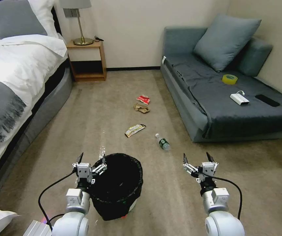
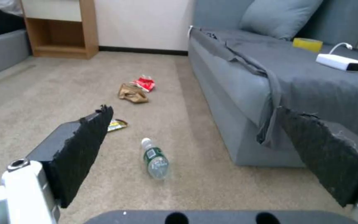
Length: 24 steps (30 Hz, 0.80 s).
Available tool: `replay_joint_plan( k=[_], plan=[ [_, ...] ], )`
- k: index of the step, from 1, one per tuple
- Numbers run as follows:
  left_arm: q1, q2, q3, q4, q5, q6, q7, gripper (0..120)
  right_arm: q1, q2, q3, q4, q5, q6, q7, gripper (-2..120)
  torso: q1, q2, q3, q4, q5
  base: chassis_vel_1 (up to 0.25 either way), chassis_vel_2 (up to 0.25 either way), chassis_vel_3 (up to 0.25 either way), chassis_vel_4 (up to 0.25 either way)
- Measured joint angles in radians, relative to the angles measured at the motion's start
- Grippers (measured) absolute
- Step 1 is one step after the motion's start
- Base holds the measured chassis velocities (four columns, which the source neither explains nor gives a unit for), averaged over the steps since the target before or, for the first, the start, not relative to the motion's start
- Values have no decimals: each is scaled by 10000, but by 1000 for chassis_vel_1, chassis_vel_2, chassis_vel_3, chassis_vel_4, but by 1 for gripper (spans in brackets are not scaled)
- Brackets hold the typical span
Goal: Pick up the trash bin, then pick up the garbage on the floor and place it into the trash bin.
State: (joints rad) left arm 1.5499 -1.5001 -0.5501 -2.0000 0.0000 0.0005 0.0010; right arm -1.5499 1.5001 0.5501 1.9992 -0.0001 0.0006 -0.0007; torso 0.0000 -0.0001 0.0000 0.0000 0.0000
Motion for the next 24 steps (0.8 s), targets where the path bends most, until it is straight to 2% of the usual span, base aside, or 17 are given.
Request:
replay_joint_plan(
  k=[24],
  plan=[
    [0, 0, 0, -1, -1, -6, -10, 100, 0, 0, 0, 9, 0, -6, 8, 100, 0, 1, 0, 0, 0, 0, 0, 0, 0]
  ],
)
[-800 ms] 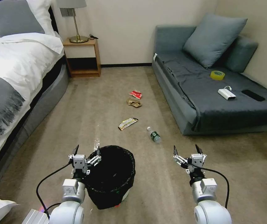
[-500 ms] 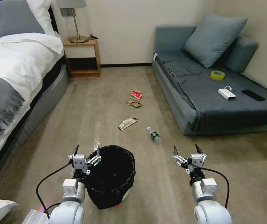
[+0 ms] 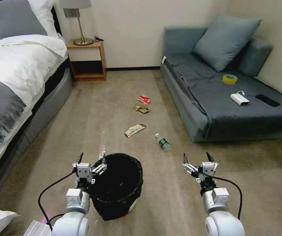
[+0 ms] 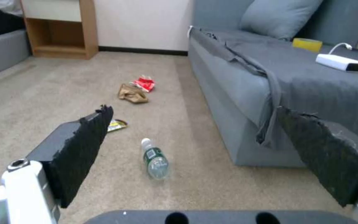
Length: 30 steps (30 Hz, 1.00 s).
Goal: Pick up the trash bin, then pick up the garbage on the floor and place it into the trash bin.
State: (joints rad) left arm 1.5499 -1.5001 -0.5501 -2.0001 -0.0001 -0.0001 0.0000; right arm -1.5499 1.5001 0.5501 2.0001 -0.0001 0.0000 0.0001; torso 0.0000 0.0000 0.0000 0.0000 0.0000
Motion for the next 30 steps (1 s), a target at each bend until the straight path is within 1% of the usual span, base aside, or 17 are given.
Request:
replay_joint_plan(
  k=[10, 11, 13, 14, 15, 16, 17, 18, 19, 20, 21, 22, 24, 25, 30],
  plan=[
    [0, 15, 50, -25, -3, 0, -84, 100, 0, 0, 0, 0, 0, -1, 0, 100, 0, 0, 0, 0, 0, 0, 0, 0, 0],
    [-1, 53, 163, -84, -12, 23, -254, 100, -4, 0, 0, 2, 0, -1, 6, 100, 0, -1, 0, 2, 0, 0, 0, 0, 0],
    [-17, 203, 682, -355, -49, 139, -903, 100, -166, 57, -30, 189, -58, -51, 149, 100, 0, 0, 0, 4, 2, 0, 0, 0, 0],
    [-17, 203, 682, -355, -49, 139, -903, 100, -166, 57, -30, 189, -58, -51, 149, 100, 0, 0, 0, 4, 2, 0, 0, 0, 0],
    [-25, 277, 923, -484, -74, 200, -1225, 100, -397, 135, -88, 433, -146, -116, 317, 100, 0, 0, 0, 1, 2, 0, 0, 0, 0],
    [-38, 360, 1200, -631, -98, 271, -1589, 100, -684, 238, -168, 710, -254, -213, 533, 100, 0, -1, 0, 0, 1, 0, 0, 0, 0],
    [-51, 488, 1626, -855, -131, 378, -2137, 100, -1202, 429, -300, 1254, -455, -389, 939, 100, 0, 0, 0, -1, 1, 0, 0, 0, 0],
    [-64, 574, 1906, -1001, -154, 441, -2512, 100, -1563, 560, -390, 1633, -603, -504, 1223, 100, 0, 0, -1, -1, -1, 0, 0, 0, 0],
    [-64, 574, 1906, -1001, -154, 441, -2512, 100, -1563, 560, -390, 1633, -603, -504, 1223, 100, 0, 0, -1, -1, -1, 0, 0, 0, 0],
    [-73, 673, 2236, -1176, -181, 524, -2956, 100, -1998, 722, -503, 2093, -772, -648, 1570, 100, -1, 0, -1, -1, -1, 0, 0, 0, 0],
    [-81, 728, 2446, -1286, -195, 566, -3198, 100, -2366, 859, -593, 2474, -916, -776, 1856, 100, 0, 0, 0, -2, 0, 0, 0, 0, 0],
    [-81, 728, 2446, -1286, -195, 566, -3198, 100, -2366, 859, -593, 2474, -916, -776, 1856, 100, 0, 0, 0, -2, 0, 0, 0, 0, 0],
    [-89, 775, 2589, -1357, -206, 612, -3406, 100, -2926, 1064, -725, 3060, -1137, -956, 2300, 100, -1, 0, -1, -3, -5, 0, 0, 0, 0],
    [-89, 780, 2602, -1363, -208, 616, -3423, 100, -2984, 1076, -748, 3126, -1163, -979, 2352, 100, -1, 0, -1, -2, 0, 0, 0, 0, 0],
    [-87, 802, 2608, -1415, -277, 706, -3493, 100, -3017, 1076, -757, 3158, -1177, -998, 2380, 100, 0, 0, -1, -1, 0, 0, 0, 0, 0]
  ],
)
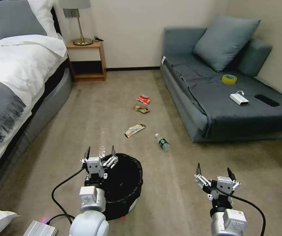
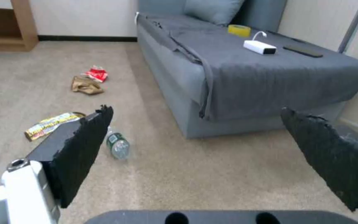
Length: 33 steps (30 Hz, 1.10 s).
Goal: Pick up the trash bin, then pick up the garbage on the floor and place it into the trash bin.
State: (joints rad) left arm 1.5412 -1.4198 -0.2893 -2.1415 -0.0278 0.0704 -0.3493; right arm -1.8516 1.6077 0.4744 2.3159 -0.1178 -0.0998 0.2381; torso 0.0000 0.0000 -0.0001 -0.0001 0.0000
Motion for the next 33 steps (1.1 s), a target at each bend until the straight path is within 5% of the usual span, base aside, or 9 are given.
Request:
replay_joint_plan(
  k=[9, 13, 26, 33],
  plan=[
    [253, 430, -546, -974, -1436, 1923, -628, 100, 28, -1160, -185, 319, 1557, -55, 157, 100, 0, 1, 0, 3, 6, 0, 0, 0, 0],
    [290, 576, -673, -1106, -1781, 2247, -718, 100, 29, -1183, -248, 274, 1578, -55, 167, 100, 0, 0, 0, 0, -3, 0, 0, 0, 0],
    [717, 2156, -2380, -2311, -5337, 5466, -1693, 100, 281, -1867, -212, 153, 2169, -376, 335, 100, 0, 0, 0, 1, 0, 0, 0, 0, 0],
    [792, 2433, -2680, -2522, -5963, 6038, -1858, 100, 465, -2182, -299, 89, 2519, -561, 396, 100, 0, 0, 0, 0, 1, 0, 0, 0, 0]
  ],
)
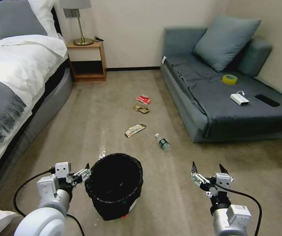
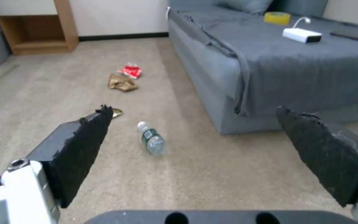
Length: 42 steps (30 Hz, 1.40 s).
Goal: Pick up the trash bin, then pick up the garbage on the floor and place it into the trash bin.
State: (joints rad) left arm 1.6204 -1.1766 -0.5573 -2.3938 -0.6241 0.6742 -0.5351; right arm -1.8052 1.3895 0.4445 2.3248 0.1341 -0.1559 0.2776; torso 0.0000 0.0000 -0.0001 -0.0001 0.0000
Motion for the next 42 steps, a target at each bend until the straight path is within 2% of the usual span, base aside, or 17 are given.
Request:
replay_joint_plan(
  k=[3, 5, 6, 10, 11, 13, 15, 22, 23, 24, 27, 29, 35, 42],
  plan=[
    [-2, 30, -3, 4, -58, 26, -1, 100, 272, -305, 25, -104, 571, -217, 127, 100, 0, 0, 0, 1, -1, 0, 0, 0, 0],
    [-73, 300, -15, 301, -401, 113, 5, 100, 553, -677, 129, -264, 977, -326, 228, 100, 0, 0, 0, 3, 4, 0, 0, 0, 0],
    [-73, 300, -15, 301, -401, 113, 5, 100, 553, -677, 129, -264, 977, -326, 228, 100, 0, 0, 0, 3, 4, 0, 0, 0, 0],
    [-451, 1562, 6, 1931, -1914, 400, 220, 100, 849, -1627, 246, -511, 1529, -354, 306, 100, 1, 0, 1, 0, -2, 0, 0, 0, 0],
    [-451, 1562, 6, 1931, -1914, 400, 220, 100, 849, -1627, 246, -511, 1529, -354, 306, 100, 1, 0, 1, 0, -2, 0, 0, 0, 0],
    [-592, 2029, 15, 2535, -2465, 506, 297, 100, 966, -1832, 229, -595, 1628, -362, 320, 100, 1, 0, 1, 0, -3, 0, 0, 0, 0],
    [-672, 2270, 21, 2848, -2753, 553, 348, 99, 1106, -1886, 150, -672, 1705, -400, 335, 100, 1, 0, 1, 1, -2, 0, 0, 0, 0],
    [-738, 2341, 110, 3008, -2800, 516, 488, 98, 1226, -1822, 65, -748, 1723, -434, 349, 100, 1, 1, 1, 6, 3, 0, 0, 0, 0],
    [-917, 2425, 376, 3491, -2763, 380, 807, 98, 1234, -1837, 72, -748, 1738, -435, 348, 100, 1, 0, 1, -2, 4, 0, 0, 0, 0],
    [-1016, 2442, 533, 3743, -2695, 266, 1003, 97, 1223, -1885, 107, -748, 1751, -435, 349, 100, 1, 0, 1, 2, -14, 0, 0, 0, 0],
    [-1079, 2411, 627, 3704, -2641, 134, 1112, 98, 1187, -1913, 161, -745, 1761, -430, 352, 100, 1, 0, 1, 1, 6, 0, 0, 0, 0],
    [-1078, 2386, 649, 3613, -2652, 128, 1124, 98, 1179, -1917, 170, -741, 1762, -423, 354, 100, 1, 0, 1, 1, -1, 0, 0, 0, 0],
    [-1039, 2325, 683, 2906, -2745, 165, 1036, 98, 1187, -1855, 169, -735, 1727, -384, 354, 100, 1, 0, 1, 1, 0, 0, 0, 0, 0],
    [-892, 2337, 442, 2086, -3040, 437, 680, 98, 1162, -1783, 158, -730, 1664, -351, 354, 100, 1, 0, 1, 0, 0, 0, 0, 0, 0]
  ],
)
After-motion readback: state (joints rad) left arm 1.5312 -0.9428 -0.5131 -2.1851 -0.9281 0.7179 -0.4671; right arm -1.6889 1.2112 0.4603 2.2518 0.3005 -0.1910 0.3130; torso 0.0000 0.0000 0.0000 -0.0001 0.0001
